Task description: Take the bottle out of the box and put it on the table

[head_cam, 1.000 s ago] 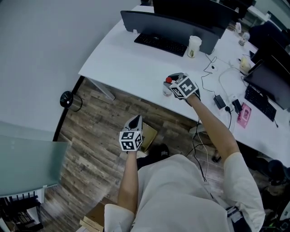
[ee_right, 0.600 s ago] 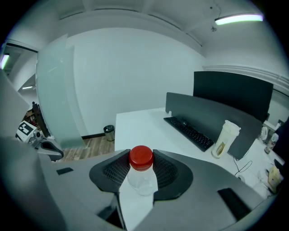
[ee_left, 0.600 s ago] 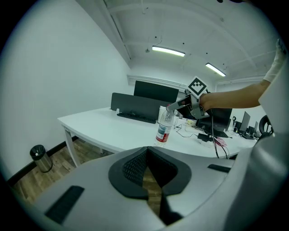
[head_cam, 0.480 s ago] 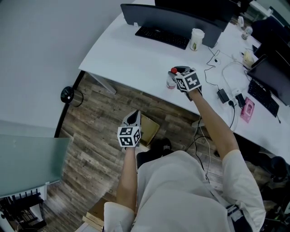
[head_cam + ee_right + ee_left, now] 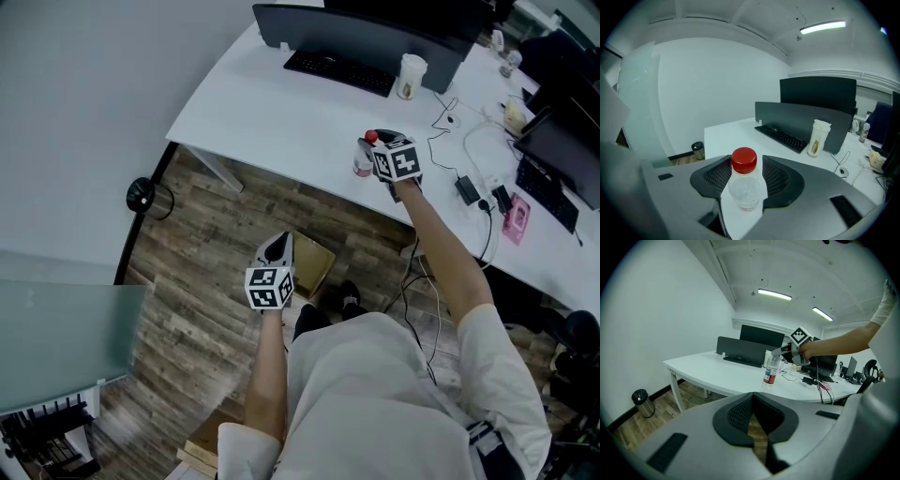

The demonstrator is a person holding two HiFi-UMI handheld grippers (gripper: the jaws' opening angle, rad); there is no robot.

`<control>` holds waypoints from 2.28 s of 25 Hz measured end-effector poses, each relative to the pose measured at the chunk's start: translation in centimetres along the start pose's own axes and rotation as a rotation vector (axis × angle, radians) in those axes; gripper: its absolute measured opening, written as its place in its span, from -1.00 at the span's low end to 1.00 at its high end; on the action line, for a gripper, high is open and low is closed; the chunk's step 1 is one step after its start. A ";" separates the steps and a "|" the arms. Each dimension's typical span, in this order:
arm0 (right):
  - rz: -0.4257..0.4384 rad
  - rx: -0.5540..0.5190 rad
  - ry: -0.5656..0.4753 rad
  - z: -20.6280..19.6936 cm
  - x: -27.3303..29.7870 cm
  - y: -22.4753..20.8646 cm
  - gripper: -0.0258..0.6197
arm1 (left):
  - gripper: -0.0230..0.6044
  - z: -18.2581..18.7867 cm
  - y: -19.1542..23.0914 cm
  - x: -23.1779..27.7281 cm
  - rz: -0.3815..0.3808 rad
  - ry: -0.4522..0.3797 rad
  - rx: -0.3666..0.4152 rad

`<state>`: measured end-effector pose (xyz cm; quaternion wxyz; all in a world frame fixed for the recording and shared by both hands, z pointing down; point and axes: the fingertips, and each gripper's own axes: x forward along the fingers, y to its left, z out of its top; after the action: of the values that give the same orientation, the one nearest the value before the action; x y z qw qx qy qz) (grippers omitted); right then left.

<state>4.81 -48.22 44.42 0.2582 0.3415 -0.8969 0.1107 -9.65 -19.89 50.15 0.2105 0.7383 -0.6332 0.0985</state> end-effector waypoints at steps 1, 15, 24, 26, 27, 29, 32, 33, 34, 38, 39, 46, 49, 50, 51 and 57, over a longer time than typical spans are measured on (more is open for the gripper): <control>-0.026 0.023 -0.007 -0.1 -0.3 -0.3 -0.20 | -0.88 -0.1 0.3 -0.4 -0.008 0.001 0.007; -0.114 0.203 -0.079 -4.8 -8.6 10.7 -0.20 | -0.88 -2.2 5.2 -6.0 -0.085 0.041 -0.016; 0.061 0.202 0.032 -13.6 -8.9 26.6 -0.21 | -0.88 -4.5 4.7 -9.3 -0.124 0.048 0.000; 0.073 0.215 0.042 -15.3 -9.2 29.0 -0.21 | -0.88 -5.4 4.5 -10.1 -0.136 0.061 0.023; 0.075 0.219 0.048 -16.1 -9.3 30.0 -0.21 | -0.89 -5.9 4.4 -10.5 -0.142 0.066 0.031; 0.068 0.226 0.063 -17.3 -9.7 31.4 -0.21 | -0.89 -6.4 4.6 -11.3 -0.150 0.072 0.038; 0.061 0.249 0.069 -19.1 -10.5 33.1 -0.23 | -0.89 -7.1 4.8 -12.4 -0.143 0.068 0.022; 0.066 0.253 0.064 -19.6 -10.6 33.8 -0.26 | -0.89 -7.3 4.8 -12.7 -0.138 0.062 0.006; 0.071 0.254 0.060 -20.0 -10.6 34.3 -0.29 | -0.88 -7.5 4.8 -12.9 -0.134 0.055 -0.009; 0.068 0.256 0.051 -21.3 -11.0 35.3 -0.31 | -0.89 -8.6 3.5 -13.0 -0.157 0.059 0.009; 0.061 0.257 0.046 -21.6 -11.2 35.4 -0.33 | -0.89 -8.9 3.3 -13.0 -0.163 0.061 0.014; 0.008 0.228 0.016 -23.1 -12.1 35.0 -0.48 | -0.89 -9.5 3.2 -12.4 -0.178 0.058 0.067; -0.019 0.213 0.009 -23.5 -12.5 34.5 -0.60 | -0.89 -9.7 3.0 -12.3 -0.184 0.062 0.093; -0.026 0.213 0.006 -23.5 -12.5 34.4 -0.63 | -0.89 -9.7 3.0 -12.3 -0.187 0.062 0.099; -0.033 0.215 0.003 -23.5 -12.5 34.2 -0.66 | -0.89 -9.6 2.9 -12.2 -0.191 0.060 0.102; -0.058 0.209 -0.007 -22.9 -12.4 33.4 -0.78 | -0.89 -9.6 2.5 -11.9 -0.207 0.060 0.108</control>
<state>-0.83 -7.95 56.30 0.2214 0.3929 -0.8710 0.1947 -13.05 -5.33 54.32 0.1983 0.8066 -0.5408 0.1323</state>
